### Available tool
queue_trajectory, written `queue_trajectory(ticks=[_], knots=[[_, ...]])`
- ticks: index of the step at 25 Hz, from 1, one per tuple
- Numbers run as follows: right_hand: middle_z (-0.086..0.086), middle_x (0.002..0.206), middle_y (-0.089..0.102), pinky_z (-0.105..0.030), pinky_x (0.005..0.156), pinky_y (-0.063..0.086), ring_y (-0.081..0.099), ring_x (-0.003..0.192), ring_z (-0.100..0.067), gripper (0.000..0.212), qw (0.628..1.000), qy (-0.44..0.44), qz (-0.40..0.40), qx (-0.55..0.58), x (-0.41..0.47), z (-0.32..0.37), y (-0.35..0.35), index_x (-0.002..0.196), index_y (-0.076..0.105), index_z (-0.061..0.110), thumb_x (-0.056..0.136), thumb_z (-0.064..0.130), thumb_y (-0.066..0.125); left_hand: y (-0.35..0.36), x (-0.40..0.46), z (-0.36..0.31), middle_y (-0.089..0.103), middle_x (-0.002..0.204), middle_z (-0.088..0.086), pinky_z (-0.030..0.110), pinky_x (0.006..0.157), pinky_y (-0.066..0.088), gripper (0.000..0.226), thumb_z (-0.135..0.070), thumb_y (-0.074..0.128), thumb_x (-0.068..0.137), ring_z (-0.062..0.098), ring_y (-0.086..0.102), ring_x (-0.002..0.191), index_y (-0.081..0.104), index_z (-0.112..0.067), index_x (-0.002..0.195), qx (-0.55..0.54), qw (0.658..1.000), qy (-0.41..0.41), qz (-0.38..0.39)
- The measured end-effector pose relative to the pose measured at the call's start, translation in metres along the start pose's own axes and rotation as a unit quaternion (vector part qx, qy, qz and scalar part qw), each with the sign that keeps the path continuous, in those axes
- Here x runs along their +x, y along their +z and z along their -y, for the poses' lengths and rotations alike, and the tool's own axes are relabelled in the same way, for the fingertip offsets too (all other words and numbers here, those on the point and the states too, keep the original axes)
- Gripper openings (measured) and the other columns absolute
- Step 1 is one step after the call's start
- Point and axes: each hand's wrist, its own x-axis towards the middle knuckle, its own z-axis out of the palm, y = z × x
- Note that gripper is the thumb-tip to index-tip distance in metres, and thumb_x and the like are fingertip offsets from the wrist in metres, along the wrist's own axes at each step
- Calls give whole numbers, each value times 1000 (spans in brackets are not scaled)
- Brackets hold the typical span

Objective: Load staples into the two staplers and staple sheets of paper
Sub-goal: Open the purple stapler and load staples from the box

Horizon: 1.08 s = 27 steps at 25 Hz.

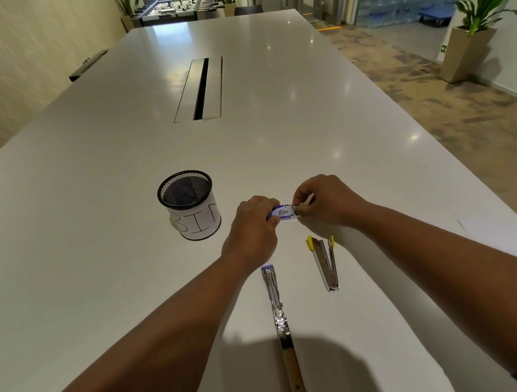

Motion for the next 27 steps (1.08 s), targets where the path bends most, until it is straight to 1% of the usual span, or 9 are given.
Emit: queue_trajectory(ticks=[2, 5, 8, 11, 15, 22, 27], knots=[[-2, 89, 75, -41, 75, 57, 66, 82, -21, 11, 1000, -2, 14, -15, 1, 1, -3, 89, 79, 13, 87, 22, 75, 0, 0, 0, 64, 119, 3, 27, 88, 38, 28, -13, 58, 99, 11, 44, 103, 66, -15, 127, -1, 1000, 1, 1], [-2, 90, 76, -41, 74, 58, 67, 80, -20, 8, 1000, -6, 14, -24, -1, 2, -4, 88, 80, 16, 87, 19, 73, 0, 0, 0, 64, 119, 4, 26, 87, 38, 29, -14, 58, 100, 11, 44, 102, 65, -15, 128, 3, 1000, 4, 1], [0, 90, 76, -41, 75, 58, 66, 80, -19, 10, 999, -11, 18, -28, -3, 1, -4, 85, 80, 18, 85, 13, 71, 1, 0, 2, 65, 120, 4, 26, 86, 38, 30, -15, 58, 100, 11, 43, 102, 65, -15, 129, 3, 1000, 2, 2], [0, 93, 76, -40, 77, 58, 66, 83, -18, 7, 1000, -7, 20, -18, -2, 0, -7, 88, 80, 18, 85, 16, 75, 1, 1, 2, 65, 119, 3, 27, 86, 40, 29, -16, 57, 100, 12, 45, 102, 65, -16, 128, 3, 1000, 2, 4], [-2, 98, 76, -40, 80, 58, 67, 88, -19, 11, 999, -5, 35, -24, 2, 1, -10, 94, 81, 17, 85, 18, 75, 1, 1, 2, 65, 117, 4, 26, 84, 38, 28, -15, 57, 100, 12, 43, 100, 66, -16, 127, 5, 1000, 5, 4], [-4, 95, 75, -40, 78, 59, 68, 87, -21, 7, 999, -7, 27, -32, 2, 5, -8, 89, 81, 16, 83, 18, 78, 1, 1, 1, 64, 121, 3, 24, 85, 36, 31, -17, 57, 101, 10, 42, 101, 64, -16, 131, 11, 1000, 0, 5], [-4, 93, 76, -42, 79, 59, 69, 88, -22, 6, 998, 0, 37, -40, 5, 6, -10, 86, 80, 15, 81, 18, 79, 0, 1, 1, 64, 121, 4, 26, 86, 38, 30, -16, 57, 101, 11, 42, 102, 65, -16, 130, 8, 1000, 3, 8]])
